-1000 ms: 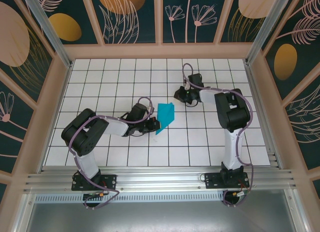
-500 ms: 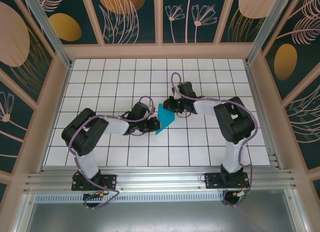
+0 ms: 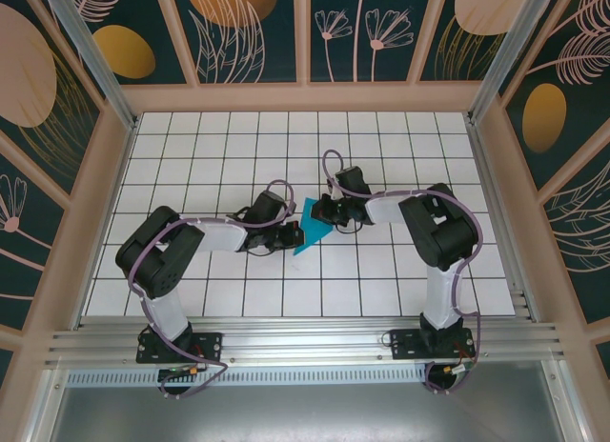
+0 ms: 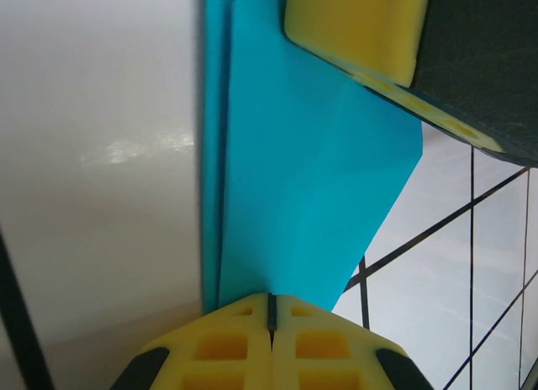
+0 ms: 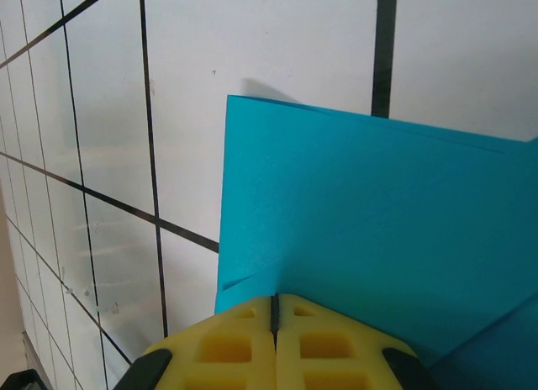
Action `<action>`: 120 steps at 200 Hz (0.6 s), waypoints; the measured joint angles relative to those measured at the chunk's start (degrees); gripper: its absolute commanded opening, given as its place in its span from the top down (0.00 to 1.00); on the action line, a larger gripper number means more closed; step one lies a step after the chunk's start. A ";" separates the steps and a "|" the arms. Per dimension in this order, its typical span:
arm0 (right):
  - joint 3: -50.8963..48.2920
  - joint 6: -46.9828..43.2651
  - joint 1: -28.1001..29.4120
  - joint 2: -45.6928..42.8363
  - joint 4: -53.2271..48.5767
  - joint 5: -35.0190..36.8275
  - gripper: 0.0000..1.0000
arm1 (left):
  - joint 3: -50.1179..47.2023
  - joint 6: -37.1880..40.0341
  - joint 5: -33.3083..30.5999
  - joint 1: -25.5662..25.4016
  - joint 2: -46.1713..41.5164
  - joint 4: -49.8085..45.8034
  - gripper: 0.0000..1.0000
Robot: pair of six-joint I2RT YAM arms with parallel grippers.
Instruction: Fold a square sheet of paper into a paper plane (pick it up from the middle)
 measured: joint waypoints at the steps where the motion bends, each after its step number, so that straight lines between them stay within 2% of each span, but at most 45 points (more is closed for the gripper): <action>1: -0.04 0.04 0.00 0.00 0.07 -0.02 0.92 | 0.17 -0.04 -0.02 0.04 -0.02 -0.39 0.88; 25: -0.59 0.52 0.00 -0.07 1.14 -0.09 0.92 | 3.23 -0.15 0.98 1.36 -0.94 -4.09 0.87; 59: -1.18 1.05 0.00 -0.15 2.40 -0.09 0.92 | 7.34 -2.97 6.16 3.26 -0.66 -2.64 0.86; 90: -1.44 1.70 0.00 -0.17 2.93 -0.04 0.92 | 8.92 -5.99 10.95 3.54 3.67 0.52 0.83; 120: -1.55 1.92 0.00 -0.17 3.13 -0.02 0.92 | 8.90 -7.23 14.40 3.52 8.09 1.29 0.83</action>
